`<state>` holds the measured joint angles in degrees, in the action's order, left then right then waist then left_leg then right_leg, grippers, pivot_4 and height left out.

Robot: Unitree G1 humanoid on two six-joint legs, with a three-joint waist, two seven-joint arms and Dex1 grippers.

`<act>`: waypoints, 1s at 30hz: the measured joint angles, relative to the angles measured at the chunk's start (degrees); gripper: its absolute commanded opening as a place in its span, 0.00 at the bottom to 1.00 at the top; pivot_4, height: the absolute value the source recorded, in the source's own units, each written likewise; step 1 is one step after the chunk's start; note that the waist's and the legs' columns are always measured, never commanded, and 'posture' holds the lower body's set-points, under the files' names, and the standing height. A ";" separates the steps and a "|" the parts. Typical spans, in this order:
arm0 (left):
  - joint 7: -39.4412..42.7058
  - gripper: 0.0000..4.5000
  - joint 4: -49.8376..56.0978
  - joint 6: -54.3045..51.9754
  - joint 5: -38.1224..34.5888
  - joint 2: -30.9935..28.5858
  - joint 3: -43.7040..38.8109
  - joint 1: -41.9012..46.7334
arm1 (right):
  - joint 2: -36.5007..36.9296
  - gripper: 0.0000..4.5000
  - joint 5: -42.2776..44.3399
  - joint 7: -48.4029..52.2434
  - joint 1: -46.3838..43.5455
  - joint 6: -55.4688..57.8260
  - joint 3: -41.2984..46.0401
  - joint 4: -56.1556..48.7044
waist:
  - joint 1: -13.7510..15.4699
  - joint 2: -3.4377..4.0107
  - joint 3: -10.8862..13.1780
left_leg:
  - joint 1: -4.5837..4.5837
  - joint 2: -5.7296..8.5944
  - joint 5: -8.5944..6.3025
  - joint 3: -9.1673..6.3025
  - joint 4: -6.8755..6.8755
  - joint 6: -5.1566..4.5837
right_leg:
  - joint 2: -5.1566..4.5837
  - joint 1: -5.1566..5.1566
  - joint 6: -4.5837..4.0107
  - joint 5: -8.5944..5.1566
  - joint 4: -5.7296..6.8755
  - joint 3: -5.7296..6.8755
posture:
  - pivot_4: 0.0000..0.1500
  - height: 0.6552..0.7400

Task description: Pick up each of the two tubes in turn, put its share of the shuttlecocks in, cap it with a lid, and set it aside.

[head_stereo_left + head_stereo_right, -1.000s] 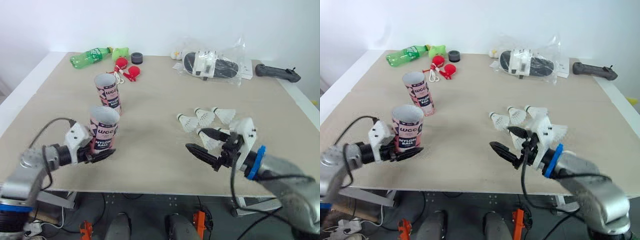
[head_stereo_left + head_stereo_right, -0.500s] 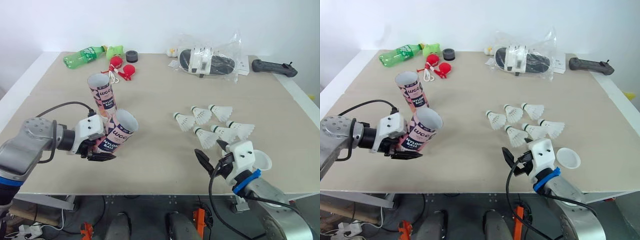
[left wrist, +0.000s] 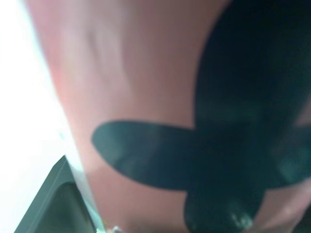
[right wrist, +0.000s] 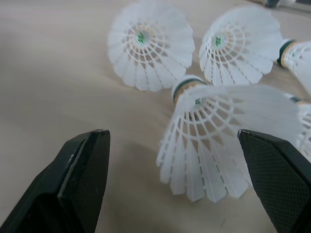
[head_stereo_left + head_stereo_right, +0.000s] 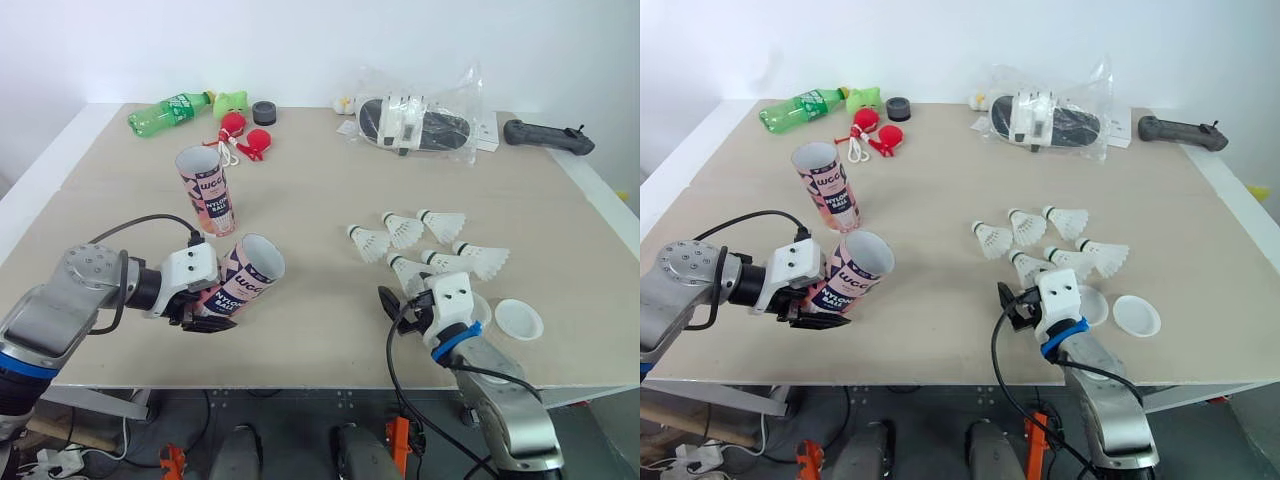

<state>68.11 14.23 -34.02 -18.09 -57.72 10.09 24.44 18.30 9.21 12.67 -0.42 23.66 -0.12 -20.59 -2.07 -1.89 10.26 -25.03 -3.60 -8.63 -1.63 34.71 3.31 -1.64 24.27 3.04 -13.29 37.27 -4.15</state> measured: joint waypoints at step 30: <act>-1.38 0.76 0.97 -0.91 -1.66 2.31 -0.06 0.01 | -4.64 0.32 -1.73 0.83 -7.72 -3.63 -0.86 9.66 | -0.52 0.00 0.00 | 0.05 -0.02 0.02 -0.04 0.17 -0.03 | 0.09 0.00 0.04 0.08 0.27 -0.07 | 1.00 1.00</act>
<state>66.73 15.20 -34.93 -19.75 -55.41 10.03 24.44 13.66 7.48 13.50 -8.13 20.03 -0.99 -10.93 -2.60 -1.88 10.26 -24.98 -3.61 -8.60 -1.67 34.88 3.28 -1.55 24.27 3.08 -13.21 37.53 -4.22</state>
